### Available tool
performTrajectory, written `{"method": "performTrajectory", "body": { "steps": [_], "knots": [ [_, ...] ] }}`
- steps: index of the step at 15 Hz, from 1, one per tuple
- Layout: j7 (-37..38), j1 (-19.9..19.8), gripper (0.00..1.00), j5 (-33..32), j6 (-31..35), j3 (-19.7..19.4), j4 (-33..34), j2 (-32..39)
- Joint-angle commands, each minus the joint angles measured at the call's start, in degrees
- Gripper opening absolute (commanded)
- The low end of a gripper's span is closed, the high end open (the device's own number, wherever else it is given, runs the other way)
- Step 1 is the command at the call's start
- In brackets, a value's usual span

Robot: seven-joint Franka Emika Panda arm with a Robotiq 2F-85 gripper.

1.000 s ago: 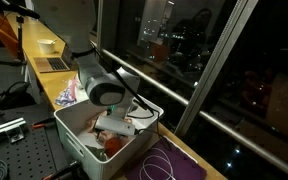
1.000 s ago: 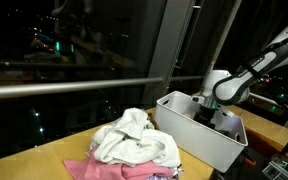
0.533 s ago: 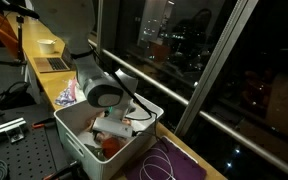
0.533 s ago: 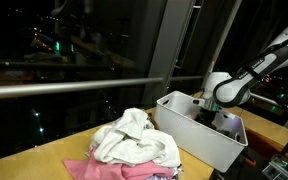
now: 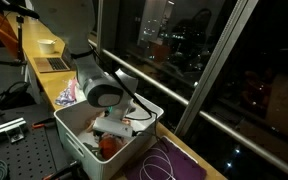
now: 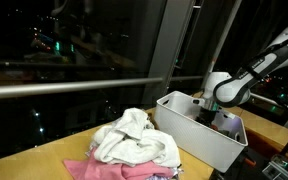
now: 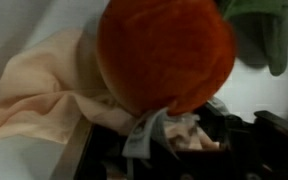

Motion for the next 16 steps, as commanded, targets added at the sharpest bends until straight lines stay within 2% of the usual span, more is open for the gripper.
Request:
{"method": "performTrajectory", "body": {
  "steps": [1,3,10,16],
  "knots": [
    [-0.9,-0.7,0.14,0.2,0.3,0.2,-0.1,0.7],
    [-1.0,-0.7,0.0,0.3,0.1,0.3,0.0,0.4],
    [-1.4,-1.6,0.0,0.6,-1.7,0.2,-1.0,-4.2],
    [-3.1,-3.6,0.0,2.7,-6.1,-0.1,-1.5,-14.1]
  ]
}}
